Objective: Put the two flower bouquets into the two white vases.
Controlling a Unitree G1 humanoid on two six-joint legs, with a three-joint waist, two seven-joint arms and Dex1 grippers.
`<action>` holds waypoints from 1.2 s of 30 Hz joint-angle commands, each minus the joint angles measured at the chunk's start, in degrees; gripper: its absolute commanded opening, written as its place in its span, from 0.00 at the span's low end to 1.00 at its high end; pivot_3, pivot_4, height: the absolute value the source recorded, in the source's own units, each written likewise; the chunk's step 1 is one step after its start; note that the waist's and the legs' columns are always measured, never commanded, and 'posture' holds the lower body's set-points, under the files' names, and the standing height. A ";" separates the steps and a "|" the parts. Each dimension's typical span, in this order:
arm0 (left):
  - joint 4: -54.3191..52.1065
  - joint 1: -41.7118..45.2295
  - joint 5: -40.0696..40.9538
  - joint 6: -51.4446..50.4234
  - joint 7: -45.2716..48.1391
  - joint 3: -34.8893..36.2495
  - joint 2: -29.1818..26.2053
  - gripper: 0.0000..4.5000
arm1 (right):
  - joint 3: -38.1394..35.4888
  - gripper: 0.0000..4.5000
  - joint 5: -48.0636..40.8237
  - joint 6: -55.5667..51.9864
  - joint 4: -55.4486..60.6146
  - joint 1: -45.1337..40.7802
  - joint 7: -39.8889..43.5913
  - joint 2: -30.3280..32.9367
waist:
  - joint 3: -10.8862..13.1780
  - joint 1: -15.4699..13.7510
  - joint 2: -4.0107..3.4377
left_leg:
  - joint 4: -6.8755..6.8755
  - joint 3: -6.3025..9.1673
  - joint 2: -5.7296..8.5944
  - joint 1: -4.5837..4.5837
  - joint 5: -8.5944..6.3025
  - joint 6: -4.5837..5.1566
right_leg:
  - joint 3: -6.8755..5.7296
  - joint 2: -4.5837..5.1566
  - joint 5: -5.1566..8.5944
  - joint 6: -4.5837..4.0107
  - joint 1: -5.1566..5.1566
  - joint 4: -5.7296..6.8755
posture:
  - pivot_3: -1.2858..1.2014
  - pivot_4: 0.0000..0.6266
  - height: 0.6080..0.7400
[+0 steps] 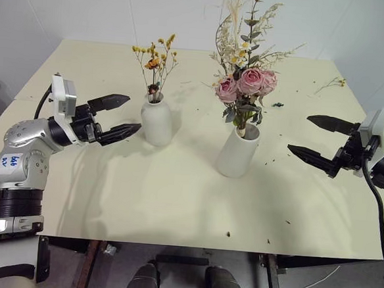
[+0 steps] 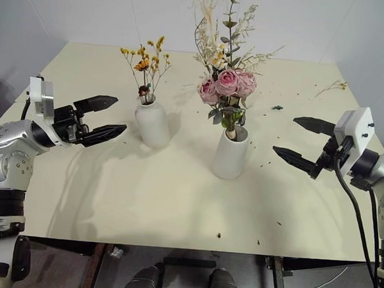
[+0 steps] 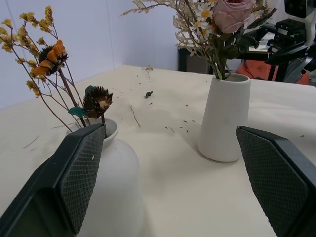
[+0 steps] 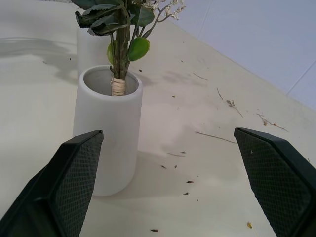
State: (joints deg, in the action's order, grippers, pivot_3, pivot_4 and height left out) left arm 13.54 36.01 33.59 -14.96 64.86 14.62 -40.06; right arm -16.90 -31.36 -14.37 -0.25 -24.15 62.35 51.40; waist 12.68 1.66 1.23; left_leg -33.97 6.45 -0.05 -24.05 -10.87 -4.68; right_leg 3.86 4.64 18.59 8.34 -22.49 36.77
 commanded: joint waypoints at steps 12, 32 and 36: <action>-2.81 -0.57 1.03 0.00 -0.59 1.43 -0.12 1.00 | -1.27 1.00 -0.10 0.94 1.08 -0.02 -0.32 -0.21 | 0.00 -0.01 0.00 | 0.00 0.00 0.00 0.00 0.00 0.00 | 0.00 0.00 0.00 0.00 0.00 0.00 | 0.52 0.24 1.00; -1.75 0.47 0.62 0.47 0.00 1.03 0.68 1.00 | -1.91 1.00 -0.14 1.53 1.21 0.95 -0.77 -0.23 | 0.00 0.01 0.00 | 0.00 0.00 0.00 0.00 0.00 0.00 | 0.00 0.00 0.00 0.00 0.00 0.00 | 0.52 0.24 1.00; -1.80 0.59 0.60 0.35 -0.03 1.02 0.61 1.00 | -1.90 1.00 -0.27 1.52 1.15 0.78 -0.88 -0.27 | 0.00 0.00 0.00 | 0.00 0.00 0.00 0.00 0.00 0.00 | 0.00 0.00 0.00 0.00 0.00 0.00 | 0.52 0.24 1.00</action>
State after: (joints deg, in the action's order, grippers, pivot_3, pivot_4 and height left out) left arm 12.30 35.59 33.63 -15.03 64.66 14.64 -39.06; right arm -16.84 -31.36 -13.78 -0.24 -23.28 61.78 51.10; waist 12.68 1.66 1.23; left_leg -33.97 6.45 -0.05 -24.05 -10.87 -4.68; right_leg 3.86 4.64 18.59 8.34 -22.49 36.78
